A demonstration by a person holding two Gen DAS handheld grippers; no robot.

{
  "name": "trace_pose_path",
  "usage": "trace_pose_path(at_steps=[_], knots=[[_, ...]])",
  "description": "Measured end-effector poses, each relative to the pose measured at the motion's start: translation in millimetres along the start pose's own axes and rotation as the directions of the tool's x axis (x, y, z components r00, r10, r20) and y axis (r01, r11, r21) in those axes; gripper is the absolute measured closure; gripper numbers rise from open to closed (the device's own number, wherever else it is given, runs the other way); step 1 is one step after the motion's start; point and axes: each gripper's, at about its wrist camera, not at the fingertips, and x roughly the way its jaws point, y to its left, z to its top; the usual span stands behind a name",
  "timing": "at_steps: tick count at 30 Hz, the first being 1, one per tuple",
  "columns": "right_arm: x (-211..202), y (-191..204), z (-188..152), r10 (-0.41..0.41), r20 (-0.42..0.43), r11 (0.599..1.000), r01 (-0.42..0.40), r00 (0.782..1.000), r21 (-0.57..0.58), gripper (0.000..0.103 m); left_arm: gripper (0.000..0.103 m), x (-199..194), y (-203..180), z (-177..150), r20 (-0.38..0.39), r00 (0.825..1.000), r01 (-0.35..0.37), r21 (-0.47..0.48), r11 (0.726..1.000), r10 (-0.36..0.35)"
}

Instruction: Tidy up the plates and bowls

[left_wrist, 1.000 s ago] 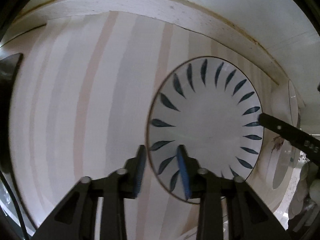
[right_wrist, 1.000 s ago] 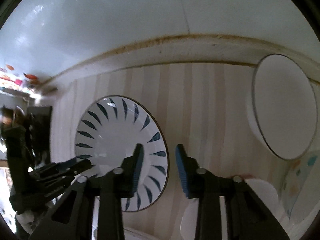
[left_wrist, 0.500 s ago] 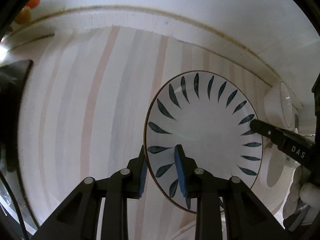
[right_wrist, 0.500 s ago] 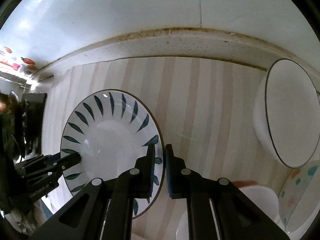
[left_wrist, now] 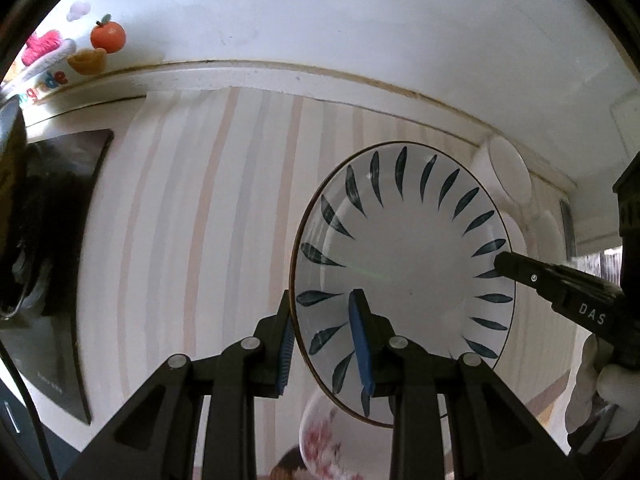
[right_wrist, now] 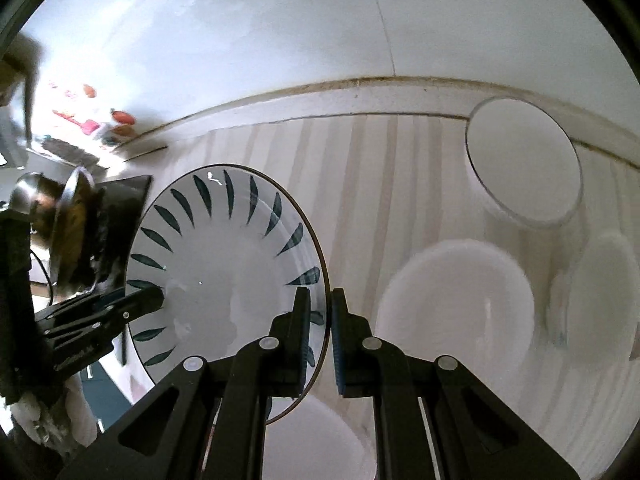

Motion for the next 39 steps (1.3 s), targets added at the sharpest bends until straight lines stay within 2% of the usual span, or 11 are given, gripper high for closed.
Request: trace_pose_path(at_steps=[4,11,19,29,39], knots=[[-18,3,-37,0.021,0.010,1.000,-0.021,1.000,-0.006,0.092,0.080,-8,-5,-29,0.002,1.000,-0.004,0.006,1.000,0.004],[-31,-1,-98,0.072,0.006,0.997,-0.072,0.997,0.012,0.092,0.080,-2,-8,-70,-0.042,0.999,-0.002,0.002,1.000,0.003],[-16,-13,-143,0.078,-0.034,0.996,-0.076,0.996,0.044,0.092,0.079,29,-18,-97,-0.106,0.994,-0.011,0.011,1.000,0.012],[15,-36,-177,0.077,-0.095,0.994,-0.069,0.993,0.087,0.092,0.079,56,-32,-107,-0.151,0.987,-0.050,0.024,0.998,0.053],[32,-41,-182,0.095,-0.121,0.993,-0.085,0.988,0.081,0.091,0.079,65,-44,-110,-0.132,0.987,-0.090,-0.012,0.996,0.087]])
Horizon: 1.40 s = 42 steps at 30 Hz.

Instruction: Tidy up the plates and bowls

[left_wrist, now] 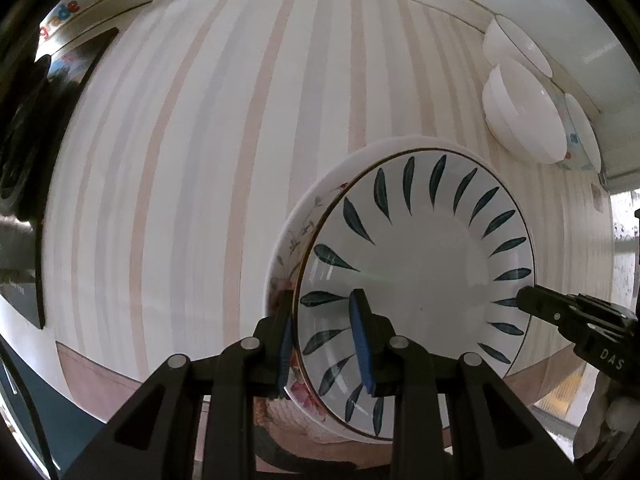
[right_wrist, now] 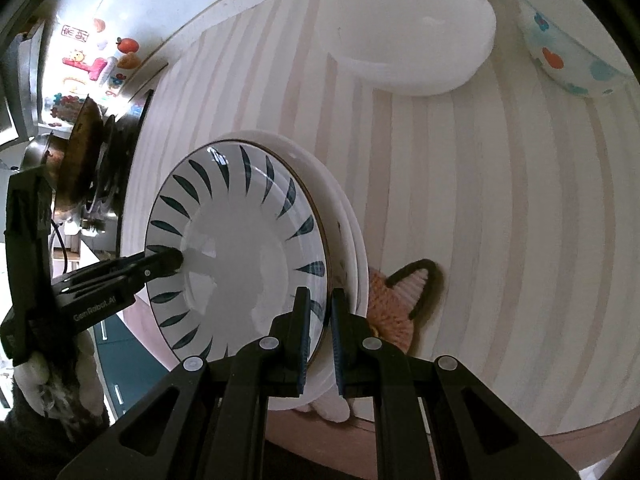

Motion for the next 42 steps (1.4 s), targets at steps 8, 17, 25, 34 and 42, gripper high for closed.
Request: trace_pose_path(at_steps=[8,17,25,34,42], knots=[[0,2,6,0.014,-0.004,1.000,-0.014,1.000,-0.018,0.092,0.079,3,-3,-10,0.009,1.000,-0.006,-0.035,0.999,0.006],[-5,0,4,0.022,0.004,0.999,-0.022,1.000,0.034,0.089,0.079,6,3,-11,0.015,1.000,-0.022,-0.048,0.999,0.022],[-10,5,3,-0.012,0.022,0.998,0.011,1.000,0.065,0.089,0.079,7,0,-15,0.030,0.999,-0.043,-0.063,0.997,0.045],[-32,35,-18,-0.114,0.095,0.993,0.115,0.989,-0.010,0.089,0.079,-47,-11,-51,0.141,0.986,-0.080,-0.032,0.996,0.084],[-94,79,-71,-0.106,0.203,0.992,0.119,0.973,-0.052,0.089,0.079,-131,-24,-106,0.258,0.965,-0.050,0.034,0.998,0.040]])
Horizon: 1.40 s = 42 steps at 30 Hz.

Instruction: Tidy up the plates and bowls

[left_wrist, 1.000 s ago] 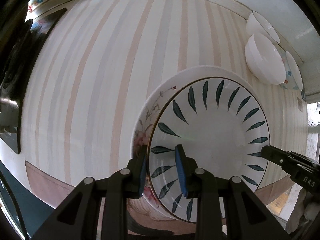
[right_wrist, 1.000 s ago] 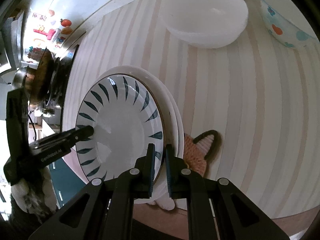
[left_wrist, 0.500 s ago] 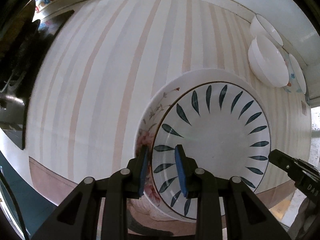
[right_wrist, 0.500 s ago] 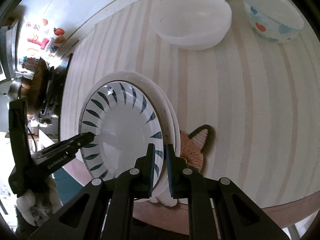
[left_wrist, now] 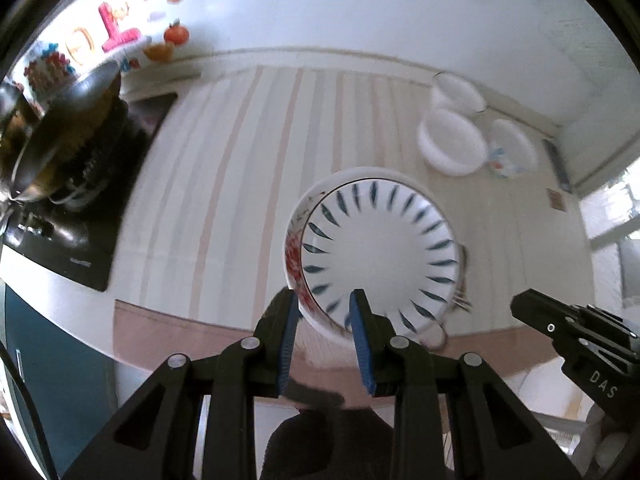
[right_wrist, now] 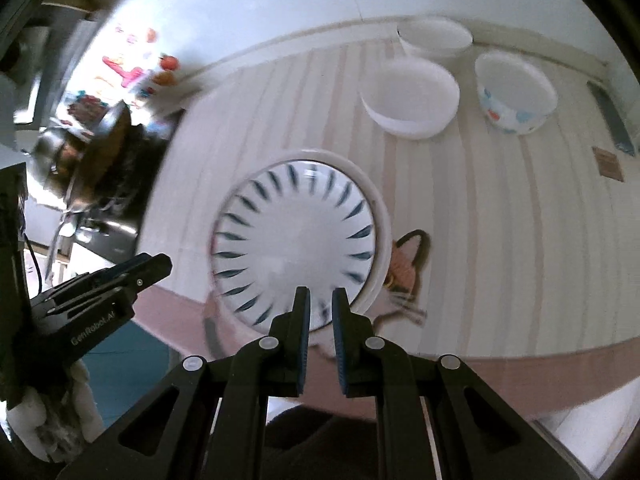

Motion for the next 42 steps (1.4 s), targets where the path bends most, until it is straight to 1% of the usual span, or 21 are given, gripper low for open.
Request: trace_pose_path(at_steps=[4,8,15,19,20,21,23,24,25,26,30,34,38,42], knots=[[-46,24,-25,0.013,0.070,1.000,-0.011,0.997,-0.018,0.089,0.079,-46,0,-19,0.048,0.998,0.043,0.022,0.999,-0.044],[-87,48,-54,0.031,0.121,0.999,-0.028,0.992,-0.026,0.089,0.079,-78,3,-34,0.083,0.994,0.064,0.046,0.997,-0.068],[-124,72,-86,0.065,0.159,0.998,-0.063,0.985,-0.019,0.089,0.079,-91,3,-49,0.075,0.993,0.081,0.075,0.994,-0.087],[-129,67,-87,0.095,0.162,0.995,-0.097,0.982,0.004,0.088,0.078,-85,1,-42,0.068,0.992,0.104,0.060,0.993,-0.108],[-129,63,-84,0.101,0.165,0.994,-0.104,0.981,0.012,0.088,0.073,-80,0,-37,0.062,0.991,0.112,0.046,0.993,-0.115],[-128,59,-80,0.104,0.167,0.994,-0.108,0.980,0.018,0.087,0.071,-74,-3,-30,0.058,0.991,0.122,0.033,0.992,-0.124],[-124,44,-67,0.100,0.172,0.993,-0.108,0.980,0.037,0.078,0.071,-61,-7,-16,0.053,0.988,0.142,0.008,0.990,-0.143],[-121,37,-60,0.098,0.173,0.993,-0.107,0.980,0.046,0.066,0.071,-54,-10,-7,0.050,0.989,0.141,-0.002,0.990,-0.141],[-118,27,-52,0.096,0.174,0.993,-0.107,0.980,0.056,0.059,0.071,-46,-14,3,0.044,0.989,0.143,-0.016,0.990,-0.142],[-114,15,-43,0.093,0.177,0.992,-0.107,0.980,0.073,0.057,0.071,-34,-20,16,0.037,0.989,0.147,-0.030,0.989,-0.146],[-88,-36,0,0.071,0.158,0.988,-0.091,0.985,0.127,0.057,0.071,10,-42,64,-0.019,0.987,0.156,-0.081,0.984,-0.158],[-47,-90,54,0.084,0.106,0.979,-0.102,0.991,0.174,0.057,0.071,63,-67,120,-0.067,0.989,0.122,-0.109,0.986,-0.130],[5,-133,106,0.100,0.040,0.970,-0.107,0.994,0.217,0.057,0.071,112,-82,163,-0.128,0.986,0.088,-0.122,0.989,-0.103],[52,-159,147,0.131,-0.018,0.962,-0.123,0.991,0.244,0.057,0.071,154,-89,191,-0.189,0.978,0.065,-0.138,0.988,-0.090]])
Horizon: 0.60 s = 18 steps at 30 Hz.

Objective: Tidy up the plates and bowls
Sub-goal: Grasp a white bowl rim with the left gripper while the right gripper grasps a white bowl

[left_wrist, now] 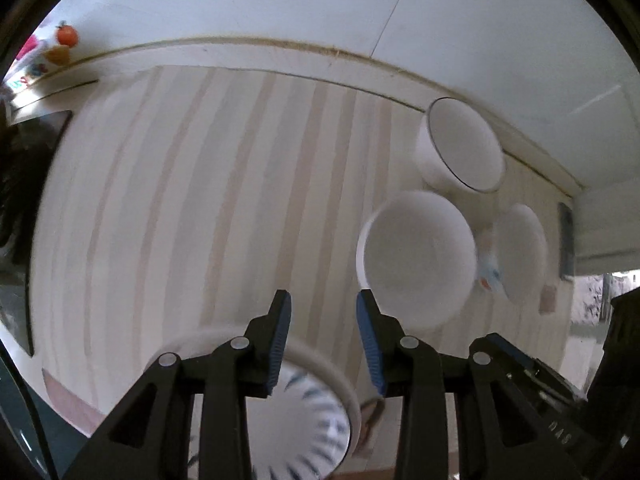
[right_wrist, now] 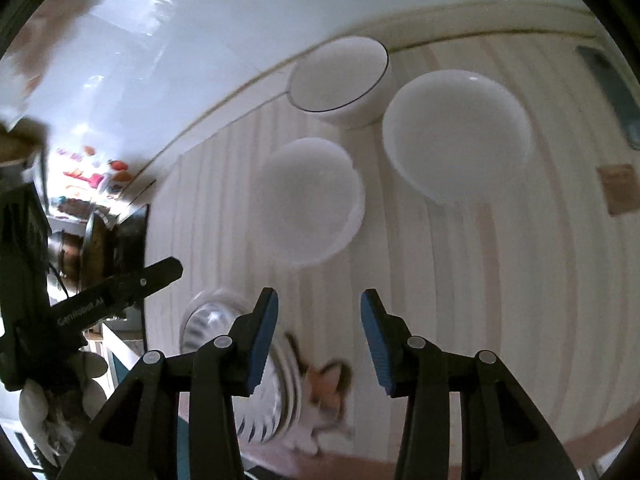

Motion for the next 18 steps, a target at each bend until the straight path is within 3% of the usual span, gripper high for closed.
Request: trace_pose_path(at_steps=[9,15,18], knots=[[59,-14,53,-0.022,-0.049,1.000,0.022,0.999,0.006,0.058,0.072,57,-25,32,-0.107,0.994,0.033,0.094,0.995,-0.023],[76,-13,61,-0.099,-0.034,0.995,0.099,0.995,-0.010,0.081,0.072,53,-38,25,-0.077,0.996,0.056,0.168,0.984,-0.044],[78,-14,63,-0.111,-0.029,0.994,0.111,0.993,-0.012,0.086,0.073,50,-39,19,-0.068,0.997,0.041,0.178,0.983,-0.029]])
